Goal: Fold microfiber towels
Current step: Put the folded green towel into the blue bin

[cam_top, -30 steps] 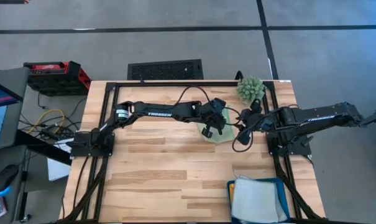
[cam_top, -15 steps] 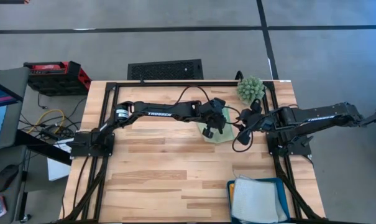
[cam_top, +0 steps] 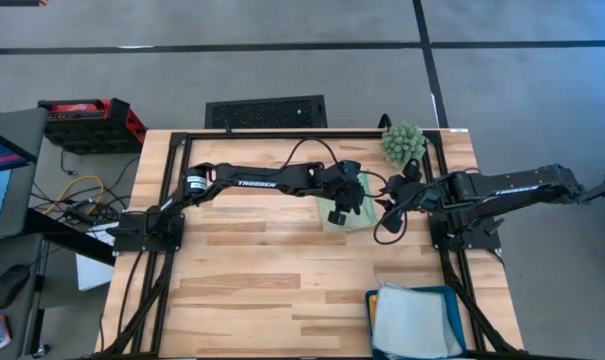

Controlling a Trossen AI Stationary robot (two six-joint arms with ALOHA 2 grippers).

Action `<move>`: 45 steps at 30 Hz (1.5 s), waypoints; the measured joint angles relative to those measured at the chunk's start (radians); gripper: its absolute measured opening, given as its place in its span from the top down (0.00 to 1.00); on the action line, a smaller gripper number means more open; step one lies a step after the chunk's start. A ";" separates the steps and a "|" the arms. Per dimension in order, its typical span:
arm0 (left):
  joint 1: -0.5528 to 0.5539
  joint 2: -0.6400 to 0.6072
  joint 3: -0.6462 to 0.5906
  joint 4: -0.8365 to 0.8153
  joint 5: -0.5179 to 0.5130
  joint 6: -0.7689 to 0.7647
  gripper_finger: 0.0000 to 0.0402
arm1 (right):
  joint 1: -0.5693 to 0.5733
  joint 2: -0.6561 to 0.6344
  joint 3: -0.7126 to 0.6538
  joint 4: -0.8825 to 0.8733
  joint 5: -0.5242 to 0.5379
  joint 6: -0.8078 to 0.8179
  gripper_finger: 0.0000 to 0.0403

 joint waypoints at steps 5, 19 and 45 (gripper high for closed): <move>-0.019 -0.003 0.000 -0.035 -0.026 0.003 0.60 | 0.000 0.000 0.000 0.000 0.000 0.000 0.56; -0.081 -0.018 -0.053 -0.436 -0.035 -0.183 0.60 | 0.055 0.141 -0.001 -0.069 -0.132 -0.131 0.56; -0.162 -0.017 -0.207 -0.167 -0.288 -0.424 0.60 | 0.121 0.447 -0.001 0.036 -0.177 -0.385 0.58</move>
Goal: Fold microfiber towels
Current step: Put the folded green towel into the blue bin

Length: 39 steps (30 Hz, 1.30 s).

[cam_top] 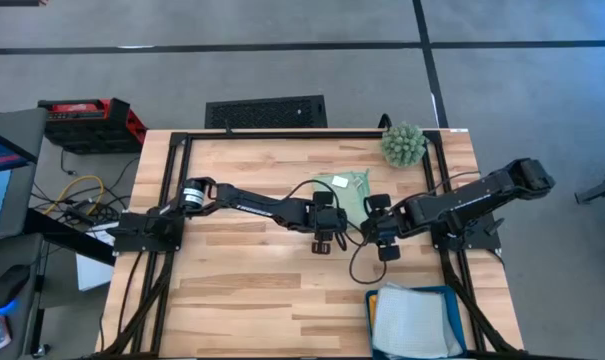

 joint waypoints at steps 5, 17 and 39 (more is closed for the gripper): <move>0.000 -0.001 -0.049 0.069 0.006 -0.006 0.60 | -0.027 0.000 0.000 0.030 -0.010 0.014 0.58; 0.000 -0.001 -0.074 0.066 0.029 -0.033 0.60 | -0.039 0.000 -0.065 0.139 -0.011 -0.035 0.58; 0.000 -0.001 -0.074 0.055 0.059 0.003 0.60 | -0.123 0.026 -0.228 0.378 -0.033 -0.099 0.58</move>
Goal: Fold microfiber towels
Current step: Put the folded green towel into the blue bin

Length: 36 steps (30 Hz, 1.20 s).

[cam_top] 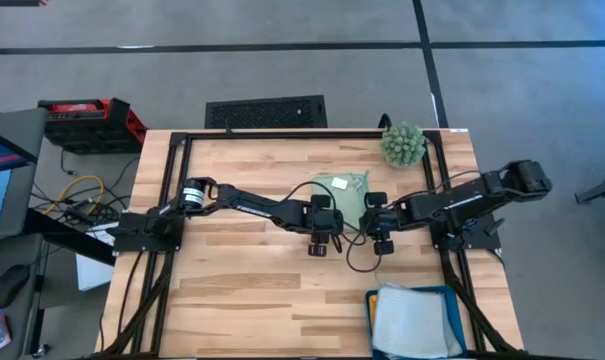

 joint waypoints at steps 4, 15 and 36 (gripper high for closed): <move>0.000 0.000 0.000 -0.001 0.000 0.001 0.60 | 0.002 0.065 0.003 0.017 0.005 -0.016 0.58; -0.011 0.000 0.000 -0.002 -0.003 0.025 0.60 | 0.001 0.067 0.000 0.024 0.038 0.062 0.66; -0.082 0.000 0.000 0.068 -0.163 0.013 0.60 | -0.001 0.066 -0.003 0.043 0.061 0.177 0.97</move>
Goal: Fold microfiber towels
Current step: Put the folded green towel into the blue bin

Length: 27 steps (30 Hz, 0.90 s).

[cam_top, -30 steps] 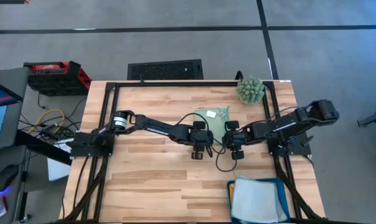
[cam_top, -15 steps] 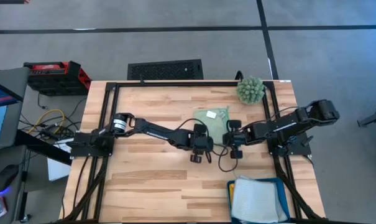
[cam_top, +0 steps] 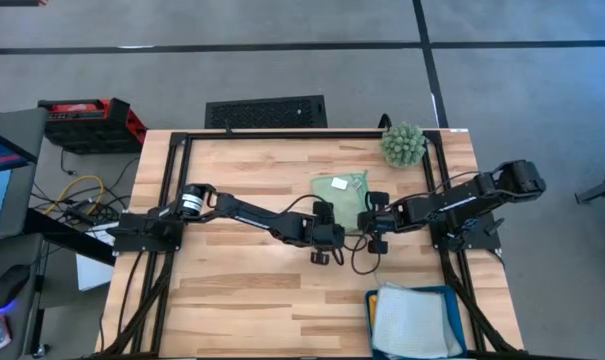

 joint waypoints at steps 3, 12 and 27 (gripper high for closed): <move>0.003 0.000 0.000 0.000 -0.019 -0.007 0.60 | 0.000 0.000 0.000 0.000 -0.001 0.000 0.97; 0.010 0.000 -0.004 0.005 0.000 -0.068 0.60 | 0.000 0.000 0.000 0.001 -0.003 0.000 0.97; 0.014 -0.005 -0.140 0.177 -0.024 -0.049 0.61 | 0.001 0.000 0.001 0.000 -0.006 0.001 0.96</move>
